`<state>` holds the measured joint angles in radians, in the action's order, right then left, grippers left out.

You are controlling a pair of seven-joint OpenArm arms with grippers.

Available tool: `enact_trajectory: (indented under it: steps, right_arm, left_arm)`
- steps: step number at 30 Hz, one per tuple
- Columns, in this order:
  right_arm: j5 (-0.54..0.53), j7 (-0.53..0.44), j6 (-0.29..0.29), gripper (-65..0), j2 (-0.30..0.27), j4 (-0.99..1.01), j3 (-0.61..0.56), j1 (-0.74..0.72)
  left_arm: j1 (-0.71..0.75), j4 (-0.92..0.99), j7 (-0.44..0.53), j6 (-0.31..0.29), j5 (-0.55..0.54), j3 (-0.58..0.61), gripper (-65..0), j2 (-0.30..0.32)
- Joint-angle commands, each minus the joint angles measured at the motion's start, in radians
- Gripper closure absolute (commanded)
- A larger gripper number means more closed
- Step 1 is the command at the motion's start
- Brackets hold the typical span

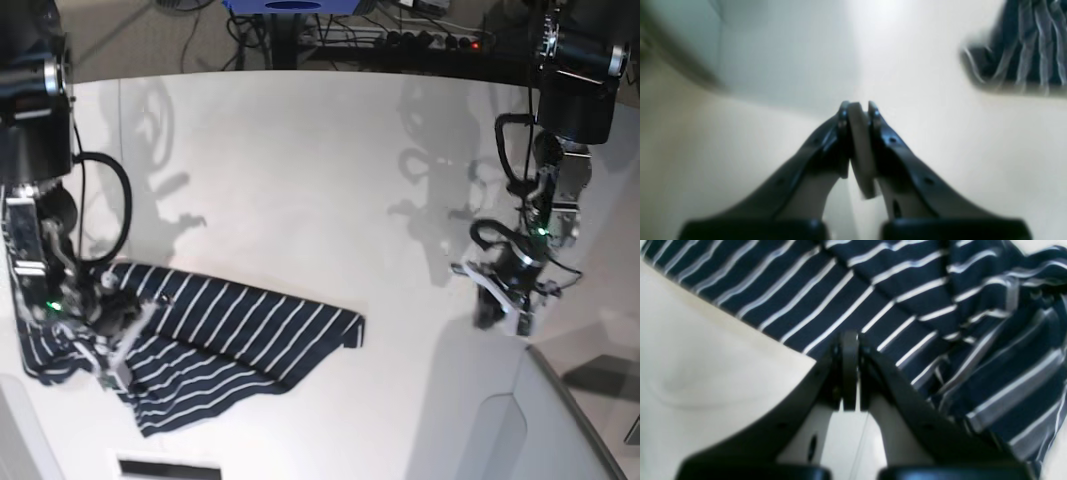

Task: Layout the t-shirt on the table in an organized manner, then fold the t-shirt properly
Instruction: 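Lay the shirt down and open both grippers, then grasp the shirt body with both grippers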

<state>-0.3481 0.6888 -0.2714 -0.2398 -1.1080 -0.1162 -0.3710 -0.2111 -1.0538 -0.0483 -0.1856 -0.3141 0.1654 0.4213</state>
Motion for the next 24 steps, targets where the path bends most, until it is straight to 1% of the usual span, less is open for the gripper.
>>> enact_trajectory:
  steps: [1, 3, 6, 9, 11, 13, 14, 17, 18, 20, 21, 23, 24]
  right_arm:
    - [-0.009, -0.056, -0.006, -1.7, 0.013, 0.044, -0.013, -0.052]
    - [-0.009, -0.148, -0.006, -1.7, 0.038, 0.162, -0.056, -0.096]
    - [-0.009, -0.281, -0.006, -1.7, 0.076, 0.355, -0.13, -0.168]
    - [-0.009, -0.421, -0.006, -1.7, 0.129, 0.561, -0.164, -0.228]
    - [-0.009, -0.485, -0.006, -1.7, 0.153, 0.678, -0.167, -0.254]
    - [-0.009, -0.482, -0.006, -1.7, 0.175, 0.73, -0.168, -0.263]
    - [-0.009, -0.466, -0.006, -1.7, 0.181, 0.741, -0.168, -0.263]
    - [-0.009, -0.377, -0.006, -1.4, 0.201, 0.739, -0.19, -0.244]
    - [-0.009, -0.347, -0.006, -1.1, 0.21, 0.731, -0.208, -0.234]
    - [-0.009, -0.295, -0.007, -0.9, 0.225, 0.681, -0.256, -0.188]
    - [-0.009, -0.271, -0.007, -0.9, 0.233, 0.625, -0.285, -0.156]
    - [-0.009, -0.226, -0.007, -0.9, 0.239, 0.512, -0.333, -0.092]
    - [-0.009, -0.199, -0.007, -0.9, 0.239, 0.447, -0.357, -0.058]
  left_arm:
    - [0.009, -0.075, 0.006, 0.007, -0.004, -0.005, 0.0, 0.023]
    - [0.043, -0.171, -0.018, 0.028, -0.004, -0.005, 0.0, 0.038]
    - [0.075, -0.256, -0.038, 0.03, -0.004, -0.005, 0.0, 0.055]
    - [0.083, -0.283, -0.046, 0.03, -0.004, -0.005, 0.0, 0.055]
    - [0.083, -0.288, -0.051, 0.03, -0.004, -0.005, 0.0, 0.054]
    - [0.077, -0.29, -0.077, 0.028, -0.004, -0.005, 0.0, 0.05]
    - [0.072, -0.291, -0.092, 0.027, -0.004, -0.005, 0.0, 0.049]
    - [0.046, -0.291, -0.104, 0.022, -0.003, 0.006, 0.0, 0.044]
    - [0.034, -0.285, -0.104, 0.022, -0.003, 0.006, 0.0, 0.029]
    - [0.011, -0.265, -0.104, 0.022, 0.005, 0.006, 0.0, -0.003]
    - [-0.004, -0.256, -0.104, 0.022, 0.026, 0.007, 0.0, -0.017]
    - [-0.029, -0.233, -0.104, 0.022, 0.088, 0.015, 0.0, -0.06]
    - [-0.041, -0.217, -0.104, 0.021, 0.137, 0.035, 0.0, -0.08]
